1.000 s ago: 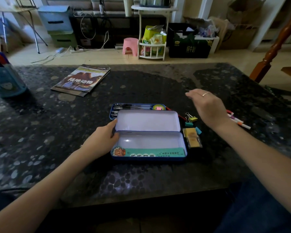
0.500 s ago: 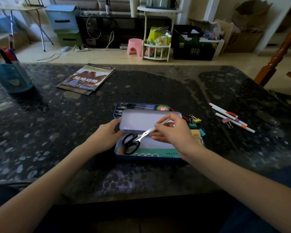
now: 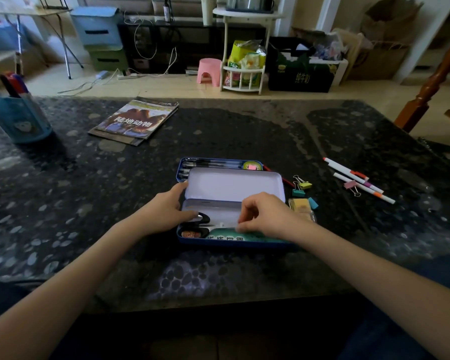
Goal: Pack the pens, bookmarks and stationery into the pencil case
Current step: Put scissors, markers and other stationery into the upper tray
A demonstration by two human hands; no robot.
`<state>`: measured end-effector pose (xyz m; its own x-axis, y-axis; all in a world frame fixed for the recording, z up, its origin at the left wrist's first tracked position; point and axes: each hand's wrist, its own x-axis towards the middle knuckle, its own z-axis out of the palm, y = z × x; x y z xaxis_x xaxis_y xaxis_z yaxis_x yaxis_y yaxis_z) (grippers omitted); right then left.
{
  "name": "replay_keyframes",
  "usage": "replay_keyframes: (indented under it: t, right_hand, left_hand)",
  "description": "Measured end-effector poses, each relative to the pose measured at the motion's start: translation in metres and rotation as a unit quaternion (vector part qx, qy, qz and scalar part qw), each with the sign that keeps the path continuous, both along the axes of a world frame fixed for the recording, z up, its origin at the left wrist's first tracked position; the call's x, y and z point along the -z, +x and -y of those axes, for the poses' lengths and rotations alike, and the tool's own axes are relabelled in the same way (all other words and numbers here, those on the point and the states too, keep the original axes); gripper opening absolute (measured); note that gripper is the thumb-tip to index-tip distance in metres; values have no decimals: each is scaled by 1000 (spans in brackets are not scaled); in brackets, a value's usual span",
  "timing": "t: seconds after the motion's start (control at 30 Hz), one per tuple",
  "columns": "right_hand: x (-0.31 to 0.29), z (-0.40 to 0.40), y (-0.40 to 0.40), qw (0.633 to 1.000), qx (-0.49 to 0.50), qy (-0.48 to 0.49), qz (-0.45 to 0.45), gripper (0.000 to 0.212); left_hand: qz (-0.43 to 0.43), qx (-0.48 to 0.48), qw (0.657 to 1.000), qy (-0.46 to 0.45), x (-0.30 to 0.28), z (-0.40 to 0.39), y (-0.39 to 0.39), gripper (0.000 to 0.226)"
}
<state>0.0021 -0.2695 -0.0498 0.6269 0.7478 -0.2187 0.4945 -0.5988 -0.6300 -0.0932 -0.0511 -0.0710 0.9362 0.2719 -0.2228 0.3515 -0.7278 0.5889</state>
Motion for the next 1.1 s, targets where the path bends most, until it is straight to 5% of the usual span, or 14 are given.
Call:
replay_keyframes:
  t: [0.6, 0.77, 0.9, 1.1]
  right_hand:
    - [-5, -4, 3, 990, -125, -64, -3, 13]
    - [-37, 19, 43, 996, -39, -76, 30, 14]
    - [-46, 48, 75, 977, 62, -190, 76, 12]
    - [-36, 51, 68, 937, 166, -307, 8, 38]
  left_hand:
    - [3, 4, 1000, 14, 1, 1, 0, 76]
    - [-8, 5, 1000, 9, -1, 1, 2, 77]
    - [-11, 4, 1000, 5, -1, 2, 1, 74]
    - [0, 3, 1000, 12, -2, 4, 1, 64]
